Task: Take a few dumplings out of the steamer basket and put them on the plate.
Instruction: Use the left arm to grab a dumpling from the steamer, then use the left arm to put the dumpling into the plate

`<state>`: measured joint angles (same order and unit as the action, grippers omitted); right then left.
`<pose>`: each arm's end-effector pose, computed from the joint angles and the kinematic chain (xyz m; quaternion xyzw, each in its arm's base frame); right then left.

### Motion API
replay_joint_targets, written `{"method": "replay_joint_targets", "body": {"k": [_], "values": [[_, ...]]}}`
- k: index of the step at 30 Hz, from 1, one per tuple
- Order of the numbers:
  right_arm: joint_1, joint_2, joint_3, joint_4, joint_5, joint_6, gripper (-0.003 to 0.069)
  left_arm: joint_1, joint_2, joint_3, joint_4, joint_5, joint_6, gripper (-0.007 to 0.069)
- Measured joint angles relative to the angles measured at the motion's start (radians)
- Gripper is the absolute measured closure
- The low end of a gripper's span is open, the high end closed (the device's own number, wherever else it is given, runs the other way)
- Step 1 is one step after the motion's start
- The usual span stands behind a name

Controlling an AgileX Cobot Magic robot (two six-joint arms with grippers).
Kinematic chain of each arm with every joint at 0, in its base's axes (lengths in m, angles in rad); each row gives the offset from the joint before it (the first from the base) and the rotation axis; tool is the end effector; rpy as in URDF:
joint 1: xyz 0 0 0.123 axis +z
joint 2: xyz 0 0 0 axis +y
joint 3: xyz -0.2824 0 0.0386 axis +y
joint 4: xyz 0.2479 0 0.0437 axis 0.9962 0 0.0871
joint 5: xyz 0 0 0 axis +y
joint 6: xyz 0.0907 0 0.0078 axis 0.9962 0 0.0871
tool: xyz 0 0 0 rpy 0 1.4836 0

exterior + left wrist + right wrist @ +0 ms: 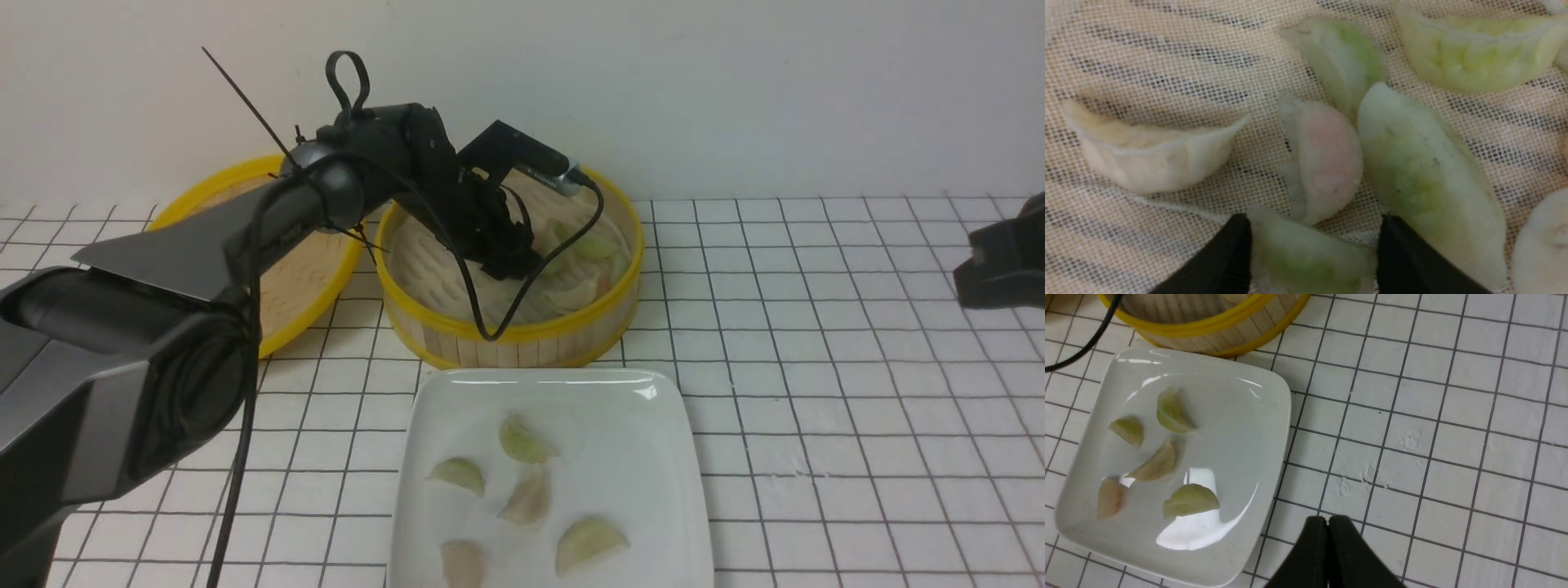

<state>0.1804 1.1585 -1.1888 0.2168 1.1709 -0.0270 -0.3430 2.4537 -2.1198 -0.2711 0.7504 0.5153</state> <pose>0.2067 0.0560 0.3712 -0.0843 0.9575 0.1263 0.2454 0.5040 -0.1976 0.1582 0.3329 0.8928 -0.0918 0.2893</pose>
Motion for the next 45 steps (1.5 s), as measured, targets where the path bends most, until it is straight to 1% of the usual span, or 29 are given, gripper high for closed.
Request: {"method": "replay_joint_targets", "body": {"k": [3, 8, 11, 15, 17, 19, 21, 24, 25, 28, 31, 35, 37, 38, 39, 40, 42, 44, 45], "values": [[0.0, 0.0, 0.0, 0.0, 0.0, 0.0, 0.0669, -0.007, -0.008, 0.0, 0.023, 0.005, 0.0, 0.0274], [0.0, 0.0, 0.0, 0.0, 0.002, -0.001, 0.0669, -0.022, -0.07, 0.006, 0.059, 0.108, -0.001, 0.0274], [0.0, 0.0, 0.0, 0.001, 0.002, -0.002, 0.0669, -0.022, -0.144, 0.006, 0.072, 0.164, -0.023, 0.0274], [0.0, 0.0, 0.0, 0.003, 0.002, -0.002, 0.0669, -0.022, -0.251, 0.006, 0.092, 0.283, -0.062, 0.0274], [0.0, 0.0, 0.0, 0.011, 0.002, -0.005, 0.0669, -0.022, -0.314, 0.006, 0.095, 0.393, -0.081, 0.0274], [0.0, 0.0, -0.001, 0.029, 0.001, -0.03, 0.0669, -0.022, -0.375, 0.01, 0.089, 0.463, -0.098, 0.0274], [0.0, 0.0, -0.011, 0.063, -0.01, -0.055, 0.0669, -0.022, -0.446, 0.043, 0.07, 0.476, -0.132, 0.0274], [0.0, 0.011, -0.035, 0.124, -0.031, -0.097, 0.0669, -0.022, -0.553, 0.165, 0.036, 0.478, -0.167, 0.0274], [0.0, 0.028, -0.056, 0.158, -0.03, -0.127, 0.0669, -0.026, -0.602, 0.238, 0.031, 0.478, -0.174, 0.0274], [0.001, 0.077, -0.111, 0.206, -0.006, -0.175, 0.0669, -0.037, -0.688, 0.394, 0.023, 0.479, -0.18, 0.0274], [0.029, 0.189, -0.21, 0.219, 0.037, -0.196, 0.0669, -0.059, -0.77, 0.613, -0.032, 0.481, -0.18, 0.0274], [0.098, 0.349, -0.36, 0.17, 0.066, -0.202, 0.0669, -0.105, -0.786, 0.799, -0.091, 0.473, -0.165, 0.0274], [0.145, 0.457, -0.465, 0.117, 0.079, -0.203, 0.0669, -0.129, -0.778, 0.88, -0.095, 0.426, -0.163, 0.0274], [0.159, 0.525, -0.533, 0.09, 0.081, -0.202, 0.0669, -0.138, -0.769, 0.918, -0.091, 0.378, -0.162, 0.0274], [0.161, 0.536, -0.544, 0.088, 0.081, -0.201, 0.0669, -0.138, -0.767, 0.922, -0.091, 0.37, -0.162, 0.0274], [0.172, 0.616, -0.627, 0.073, 0.082, -0.187, 0.0666, -0.14, -0.751, 0.944, -0.089, 0.317, -0.162, 0.0274], [0.178, 0.748, -0.77, 0.06, 0.082, -0.16, 0.0658, -0.14, -0.719, 0.953, -0.085, 0.262, -0.163, 0.0274], [0.178, 0.8, -0.825, 0.056, 0.082, -0.155, 0.065, -0.14, -0.704, 0.953, -0.085, 0.244, -0.164, 0.0274], [0.178, 0.877, -0.908, 0.05, 0.082, -0.15, 0.0635, -0.14, -0.682, 0.953, -0.085, 0.227, -0.164, 0.0274]]}}
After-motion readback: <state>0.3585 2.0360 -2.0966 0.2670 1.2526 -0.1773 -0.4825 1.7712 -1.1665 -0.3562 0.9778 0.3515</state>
